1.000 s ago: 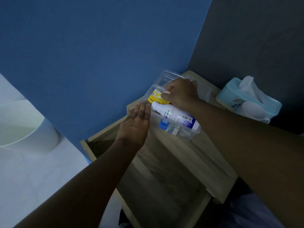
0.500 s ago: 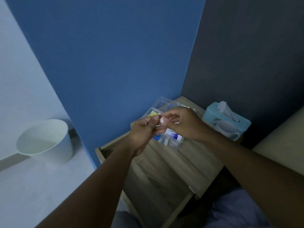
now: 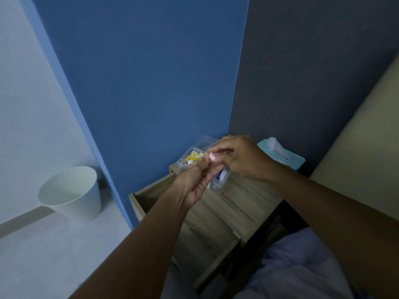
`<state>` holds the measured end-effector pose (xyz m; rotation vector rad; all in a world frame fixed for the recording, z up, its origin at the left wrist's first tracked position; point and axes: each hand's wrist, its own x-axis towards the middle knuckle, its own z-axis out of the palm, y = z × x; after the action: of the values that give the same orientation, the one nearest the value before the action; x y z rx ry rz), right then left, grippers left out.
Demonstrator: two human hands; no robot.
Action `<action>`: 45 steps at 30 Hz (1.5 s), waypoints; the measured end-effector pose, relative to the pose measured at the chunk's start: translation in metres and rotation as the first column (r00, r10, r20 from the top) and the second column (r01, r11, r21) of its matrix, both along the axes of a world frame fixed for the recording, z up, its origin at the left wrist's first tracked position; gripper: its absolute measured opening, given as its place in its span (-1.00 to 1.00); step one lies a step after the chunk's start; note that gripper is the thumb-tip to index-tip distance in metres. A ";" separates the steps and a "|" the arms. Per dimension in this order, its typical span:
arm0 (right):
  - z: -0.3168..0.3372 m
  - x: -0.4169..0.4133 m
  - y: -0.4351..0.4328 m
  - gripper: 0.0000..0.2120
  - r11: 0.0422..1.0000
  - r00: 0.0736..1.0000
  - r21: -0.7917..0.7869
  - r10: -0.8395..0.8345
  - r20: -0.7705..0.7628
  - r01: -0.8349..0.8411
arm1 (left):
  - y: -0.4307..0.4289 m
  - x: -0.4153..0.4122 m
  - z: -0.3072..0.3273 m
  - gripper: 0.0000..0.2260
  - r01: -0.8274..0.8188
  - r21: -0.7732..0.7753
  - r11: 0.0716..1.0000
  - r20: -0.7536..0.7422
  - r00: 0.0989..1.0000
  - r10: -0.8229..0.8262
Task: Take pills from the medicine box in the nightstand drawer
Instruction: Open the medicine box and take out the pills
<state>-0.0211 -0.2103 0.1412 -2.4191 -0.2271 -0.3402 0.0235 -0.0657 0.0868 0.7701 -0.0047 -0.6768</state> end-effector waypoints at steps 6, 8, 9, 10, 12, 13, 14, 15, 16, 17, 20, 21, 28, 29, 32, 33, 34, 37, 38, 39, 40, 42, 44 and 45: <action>0.010 -0.005 -0.007 -0.52 0.966 0.983 0.238 -0.057 -0.175 0.099 | 0.000 -0.006 0.013 -0.73 -0.023 -0.051 0.998 -0.015 1.000 0.023; 0.010 -0.002 -0.005 -0.58 0.977 0.973 0.032 -0.207 -0.105 0.211 | -0.001 -0.007 0.015 -0.69 -0.012 -0.043 0.999 0.002 1.000 0.012; 0.011 -0.002 -0.005 -0.59 0.976 0.972 -0.018 -0.218 -0.092 0.217 | -0.002 -0.007 0.014 -0.67 -0.007 -0.035 0.999 0.005 1.000 0.007; 0.011 -0.001 -0.006 -0.59 0.981 0.976 -0.014 -0.193 -0.101 0.193 | -0.002 -0.008 0.014 -0.66 -0.011 -0.027 1.000 0.004 1.000 0.011; 0.012 0.001 -0.011 -0.66 0.993 0.986 0.059 -0.092 -0.142 0.101 | -0.002 -0.007 0.011 -0.64 -0.036 -0.012 0.999 -0.005 0.999 0.036; 0.014 0.001 -0.014 -0.67 0.995 0.984 0.081 -0.036 -0.173 0.050 | -0.002 -0.006 0.010 -0.63 -0.046 -0.012 0.999 -0.011 0.999 0.046; 0.016 0.002 -0.016 -0.62 0.997 0.978 0.080 0.013 -0.206 0.004 | -0.002 -0.006 0.009 -0.63 -0.053 -0.018 0.998 -0.021 0.998 0.053; 0.017 0.003 -0.018 -0.52 0.998 0.971 0.064 0.035 -0.238 -0.020 | -0.003 -0.004 0.008 -0.65 -0.059 -0.023 0.998 -0.031 0.998 0.058; 0.017 0.003 -0.017 -0.42 0.999 0.964 0.040 0.021 -0.264 -0.011 | -0.003 -0.003 0.008 -0.68 -0.059 -0.026 0.998 -0.035 0.998 0.058; 0.016 0.004 -0.015 -0.36 0.999 0.960 0.016 -0.030 -0.280 0.036 | -0.004 -0.002 0.007 -0.71 -0.049 -0.025 0.998 -0.032 0.998 0.048; 0.014 0.006 -0.011 -0.45 0.984 0.958 -0.051 -0.176 -0.228 0.169 | -0.004 0.000 0.006 -0.71 0.007 -0.063 0.998 -0.006 1.000 -0.008; 0.014 0.006 -0.011 -0.50 0.983 0.963 -0.066 -0.179 -0.199 0.169 | -0.004 0.001 0.005 -0.70 0.017 -0.065 0.998 -0.007 1.000 -0.017; 0.002 0.006 -0.023 -0.58 0.979 0.995 0.204 0.003 -0.103 0.018 | -0.009 0.010 -0.017 -0.80 -0.056 -0.032 0.998 -0.121 0.991 0.052; -0.002 0.005 -0.025 -0.58 0.969 0.996 0.243 -0.020 -0.089 0.041 | -0.011 0.011 -0.021 -0.81 -0.058 -0.027 0.998 -0.130 0.990 0.054; -0.020 0.002 -0.035 -0.60 0.919 0.990 0.369 -0.130 -0.057 0.142 | -0.019 0.013 -0.035 -0.81 -0.033 -0.019 0.999 -0.126 0.992 0.030; -0.029 0.001 -0.039 -0.62 0.898 0.982 0.398 -0.181 -0.049 0.185 | -0.021 0.015 -0.040 -0.79 -0.018 -0.016 1.000 -0.125 0.992 0.016; -0.039 0.000 -0.044 -0.64 0.879 0.971 0.417 -0.235 -0.044 0.232 | -0.024 0.016 -0.046 -0.78 0.001 -0.012 1.000 -0.126 0.992 -0.003; -0.078 -0.005 -0.062 -0.71 0.816 0.930 0.455 -0.356 -0.090 0.357 | -0.031 0.020 -0.065 -0.74 0.060 0.026 0.998 -0.114 0.992 -0.057; -0.093 -0.007 -0.068 -0.72 0.790 0.915 0.469 -0.384 -0.122 0.394 | -0.034 0.021 -0.072 -0.73 0.076 0.051 0.996 -0.098 0.993 -0.071; -0.108 -0.010 -0.073 -0.72 0.764 0.899 0.479 -0.411 -0.154 0.432 | -0.037 0.021 -0.080 -0.71 0.089 0.082 0.993 -0.078 0.994 -0.082; -0.124 -0.013 -0.076 -0.72 0.739 0.881 0.486 -0.437 -0.180 0.466 | -0.040 0.022 -0.089 -0.69 0.098 0.118 0.988 -0.056 0.994 -0.092; -0.157 -0.017 -0.081 -0.72 0.703 0.848 0.483 -0.487 -0.209 0.523 | -0.047 0.022 -0.107 -0.66 0.114 0.204 0.972 0.000 0.993 -0.116; -0.191 -0.021 -0.085 -0.74 0.669 0.810 0.469 -0.540 -0.227 0.577 | -0.055 0.022 -0.127 -0.64 0.126 0.289 0.949 0.053 0.988 -0.147; -0.206 -0.024 -0.086 -0.77 0.650 0.793 0.465 -0.560 -0.241 0.600 | -0.059 0.023 -0.137 -0.63 0.128 0.330 0.935 0.077 0.984 -0.162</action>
<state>-0.0447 -0.2965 -0.0646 -1.8818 0.6368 -0.5153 0.0466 -0.1249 -0.0502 1.1299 -0.0457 -0.7886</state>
